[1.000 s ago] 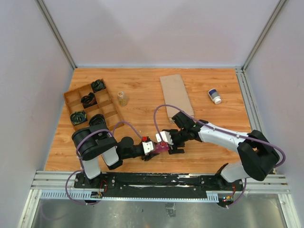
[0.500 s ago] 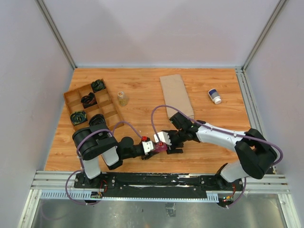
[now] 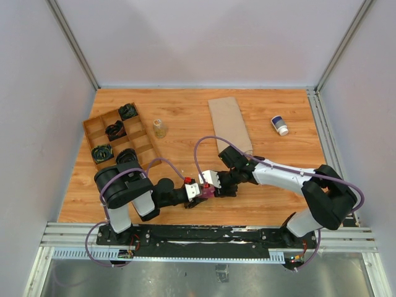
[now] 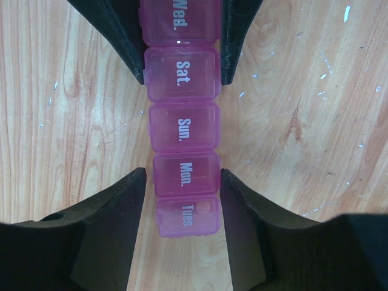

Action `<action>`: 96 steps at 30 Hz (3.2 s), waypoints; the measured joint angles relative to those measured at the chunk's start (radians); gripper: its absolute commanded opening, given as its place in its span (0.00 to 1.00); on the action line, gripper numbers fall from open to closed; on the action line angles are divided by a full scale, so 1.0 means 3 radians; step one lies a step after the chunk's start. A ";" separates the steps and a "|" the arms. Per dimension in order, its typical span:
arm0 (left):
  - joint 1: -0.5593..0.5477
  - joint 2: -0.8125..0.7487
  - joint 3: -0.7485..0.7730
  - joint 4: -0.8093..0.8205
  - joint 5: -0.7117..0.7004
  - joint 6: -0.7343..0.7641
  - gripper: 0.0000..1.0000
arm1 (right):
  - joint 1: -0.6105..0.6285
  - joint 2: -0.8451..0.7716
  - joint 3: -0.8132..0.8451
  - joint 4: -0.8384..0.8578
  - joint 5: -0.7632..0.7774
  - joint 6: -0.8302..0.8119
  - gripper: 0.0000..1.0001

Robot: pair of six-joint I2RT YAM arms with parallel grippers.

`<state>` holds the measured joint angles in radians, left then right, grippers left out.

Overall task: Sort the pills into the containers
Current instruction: Open the pill container at the center of the board.

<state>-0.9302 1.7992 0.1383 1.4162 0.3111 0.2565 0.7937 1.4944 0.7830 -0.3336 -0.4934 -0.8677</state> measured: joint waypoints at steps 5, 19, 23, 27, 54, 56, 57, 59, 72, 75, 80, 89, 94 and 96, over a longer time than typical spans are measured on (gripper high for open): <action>0.0000 0.0000 -0.0003 0.0003 0.0018 -0.0010 0.12 | 0.0003 0.0017 0.0031 -0.0003 0.0000 0.0048 0.42; 0.0003 -0.0018 0.0004 -0.0032 0.0060 0.0015 0.00 | -0.0090 0.0018 0.0140 -0.0174 -0.0159 0.0161 0.28; 0.0003 -0.0046 0.0053 -0.0121 0.0079 0.0038 0.00 | -0.0173 0.0034 0.0207 -0.0294 -0.0282 0.0187 0.28; 0.0003 -0.0074 0.0088 -0.0206 0.0084 0.0055 0.00 | -0.0248 0.0103 0.0285 -0.0387 -0.0371 0.0220 0.37; -0.0001 -0.0149 0.0233 -0.0538 0.0156 0.0102 0.00 | -0.0380 -0.0071 0.0357 0.0080 0.0259 0.0870 0.54; -0.0001 -0.0149 0.0239 -0.0547 0.0160 0.0102 0.00 | -0.0380 -0.0069 0.0351 0.0123 0.0328 0.0898 0.53; -0.0001 -0.0149 0.0244 -0.0553 0.0160 0.0102 0.00 | -0.0380 -0.0062 0.0348 0.0137 0.0351 0.0905 0.53; -0.0001 -0.0151 0.0254 -0.0568 0.0160 0.0102 0.00 | -0.0380 -0.0037 0.0347 0.0160 0.0415 0.0926 0.53; -0.0001 -0.0191 0.0331 -0.0732 0.0145 0.0100 0.02 | -0.0378 0.0186 0.0348 0.0173 0.0637 0.0983 0.58; -0.0001 -0.0198 0.0337 -0.0753 0.0134 0.0099 0.05 | -0.0384 0.0109 0.0348 0.0128 0.0570 0.0984 0.69; 0.0003 -0.0219 0.0375 -0.0824 0.0086 0.0039 0.39 | -0.0521 -0.0238 0.0384 -0.0135 0.0127 0.0844 0.87; 0.0020 -0.0704 0.0402 -0.1213 -0.0145 -0.0362 0.75 | -0.0783 -0.0889 0.0425 -0.0465 -0.0483 0.0546 0.96; 0.0020 -0.1292 0.0498 -0.1684 -0.0313 -0.0613 0.78 | -0.0964 -0.1137 0.0425 -0.0539 -0.0636 0.0521 0.97; 0.0022 -0.1511 0.0563 -0.1893 -0.0385 -0.0708 0.79 | -0.1007 -0.1223 0.0425 -0.0546 -0.0675 0.0521 0.98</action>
<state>-0.9237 1.3460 0.3073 0.8482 0.1955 0.0441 0.4915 1.1275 0.9104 -0.4973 -0.6960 -0.7113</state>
